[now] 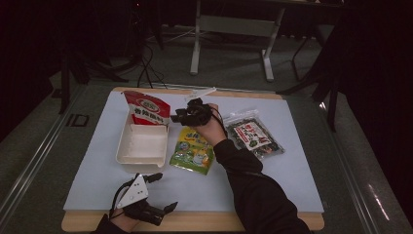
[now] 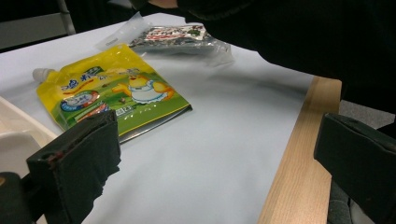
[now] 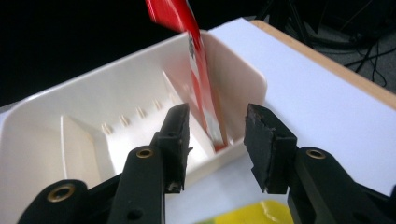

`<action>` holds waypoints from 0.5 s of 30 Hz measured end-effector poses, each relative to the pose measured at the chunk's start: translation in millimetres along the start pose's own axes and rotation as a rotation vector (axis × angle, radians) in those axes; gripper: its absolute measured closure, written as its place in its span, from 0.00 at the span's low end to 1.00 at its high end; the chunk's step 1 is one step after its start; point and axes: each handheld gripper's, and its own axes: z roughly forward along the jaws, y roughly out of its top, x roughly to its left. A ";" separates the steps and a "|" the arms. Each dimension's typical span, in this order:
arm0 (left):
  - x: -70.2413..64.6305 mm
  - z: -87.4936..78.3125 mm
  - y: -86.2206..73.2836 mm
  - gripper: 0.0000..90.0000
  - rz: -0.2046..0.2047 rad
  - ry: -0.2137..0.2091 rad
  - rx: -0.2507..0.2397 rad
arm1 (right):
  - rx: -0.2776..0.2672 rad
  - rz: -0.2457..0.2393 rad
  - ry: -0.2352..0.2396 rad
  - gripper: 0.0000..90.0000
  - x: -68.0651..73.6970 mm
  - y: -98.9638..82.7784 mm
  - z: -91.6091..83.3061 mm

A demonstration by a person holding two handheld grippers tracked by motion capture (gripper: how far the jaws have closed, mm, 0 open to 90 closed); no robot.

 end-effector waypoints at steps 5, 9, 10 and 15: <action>0.0 -0.2 0.1 0.02 0.000 -0.003 -0.004 | 0.002 0.002 -0.015 0.67 -6.6 -13.1 -13.5; 0.5 -0.5 0.0 0.02 -0.003 -0.006 -0.009 | -0.010 0.010 -0.041 0.68 -14.9 -21.0 -29.2; 0.4 -0.5 0.1 0.02 -0.004 -0.007 -0.011 | -0.011 0.013 -0.044 0.69 -17.6 -23.7 -33.5; 0.2 1.0 0.0 0.02 -0.003 -0.009 -0.009 | -0.003 0.028 -0.088 0.71 -32.4 -39.3 -58.3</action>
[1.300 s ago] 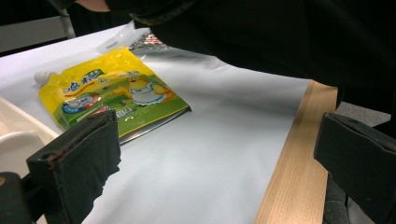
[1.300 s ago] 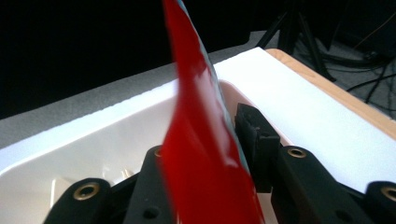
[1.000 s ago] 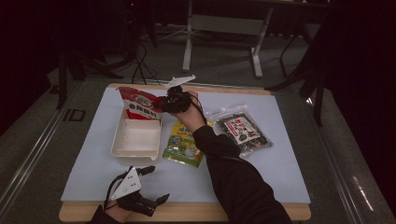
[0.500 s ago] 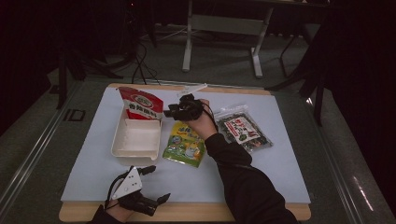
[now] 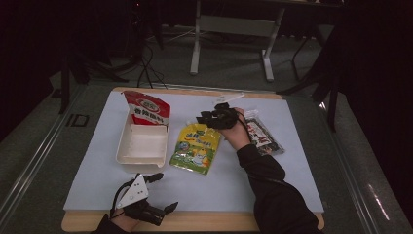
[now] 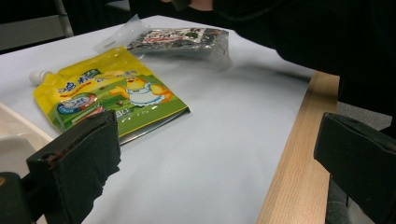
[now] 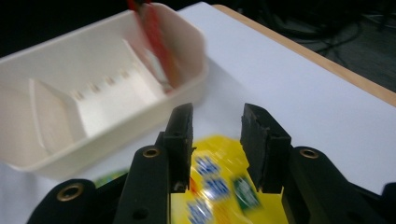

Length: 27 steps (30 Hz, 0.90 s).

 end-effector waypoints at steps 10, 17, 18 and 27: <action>-0.3 1.9 -0.2 0.02 0.001 -0.010 -0.008 | 0.006 0.042 -0.117 0.79 -47.6 -35.2 -54.0; 1.2 2.8 -1.2 0.02 -0.007 -0.006 -0.009 | -0.007 0.116 -0.226 0.86 -87.4 -66.6 -87.8; 1.3 3.2 -1.5 0.02 -0.009 -0.005 -0.009 | 0.000 0.127 -0.244 0.88 -93.0 -71.3 -91.1; 1.8 5.5 -2.7 0.02 -0.005 0.001 0.006 | 0.051 0.236 -0.359 0.99 -138.0 -108.5 -113.5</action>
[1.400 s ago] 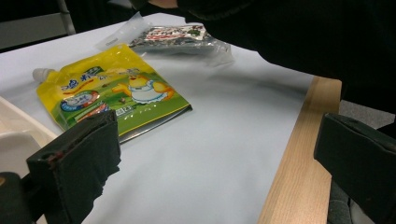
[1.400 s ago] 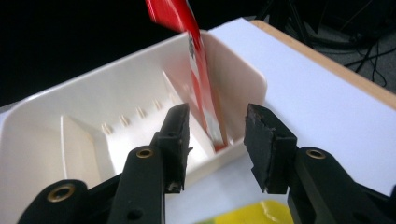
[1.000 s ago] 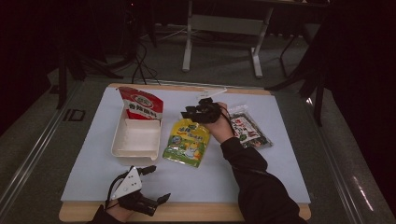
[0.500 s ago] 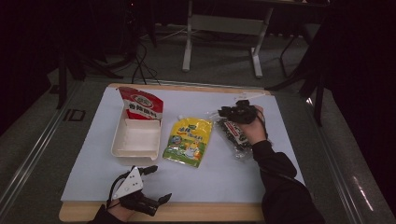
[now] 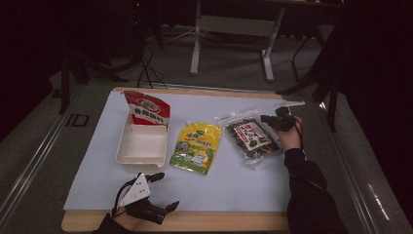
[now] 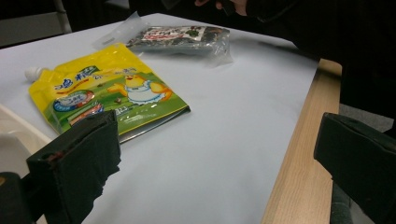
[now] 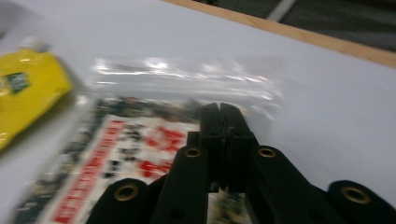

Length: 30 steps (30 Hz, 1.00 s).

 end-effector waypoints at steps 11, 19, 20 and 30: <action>1.9 -0.3 -1.1 0.02 -0.006 0.011 0.004 | 0.071 0.064 -0.137 1.00 -33.0 -21.2 11.6; 2.2 0.0 -1.2 0.02 -0.009 0.005 0.006 | 0.144 0.076 -0.116 1.00 -29.8 -32.6 19.8; 2.3 0.0 -1.0 0.02 -0.011 0.005 0.007 | 0.147 0.083 -0.105 1.00 -28.4 -32.8 19.4; 1.6 0.0 0.8 0.02 -0.007 0.005 0.006 | 0.168 0.103 -0.067 1.00 -3.0 -49.6 0.4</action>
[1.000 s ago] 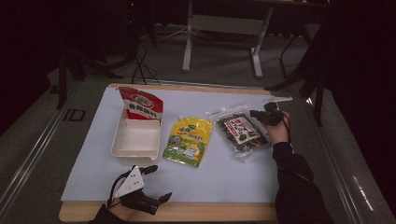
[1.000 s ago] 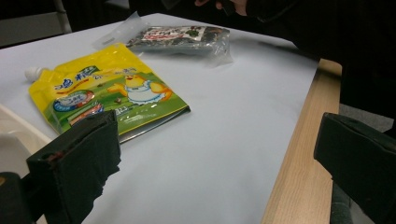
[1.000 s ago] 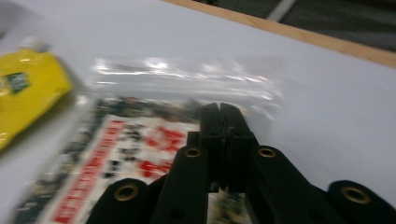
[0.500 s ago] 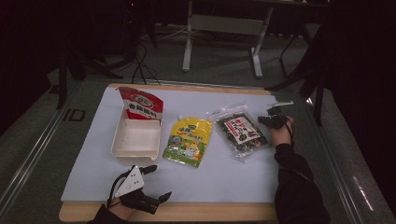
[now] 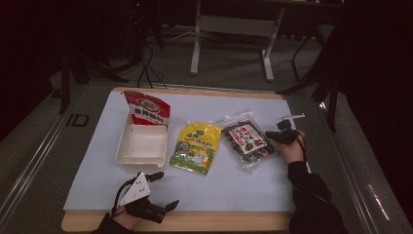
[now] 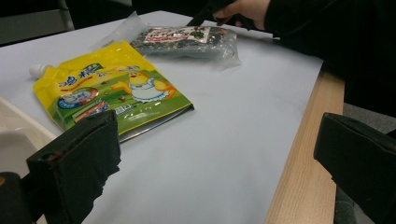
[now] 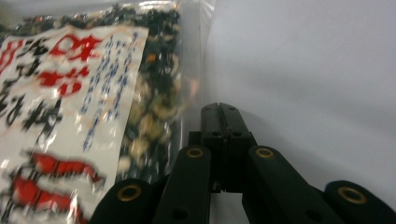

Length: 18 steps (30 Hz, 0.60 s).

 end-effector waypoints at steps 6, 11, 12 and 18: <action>-1.2 0.2 1.6 0.02 0.007 -0.002 -0.004 | 0.005 -0.014 0.019 1.00 15.8 -15.8 -11.5; -1.2 -0.1 2.3 0.02 0.011 -0.003 -0.005 | 0.002 -0.032 0.035 1.00 26.6 -26.9 -20.4; -1.2 0.1 2.4 0.02 0.009 -0.005 -0.006 | 0.008 -0.033 0.044 1.00 31.8 -32.4 -23.9; -1.6 0.7 2.9 0.02 0.007 -0.008 -0.005 | 0.013 -0.035 0.053 1.00 44.5 -45.9 -33.9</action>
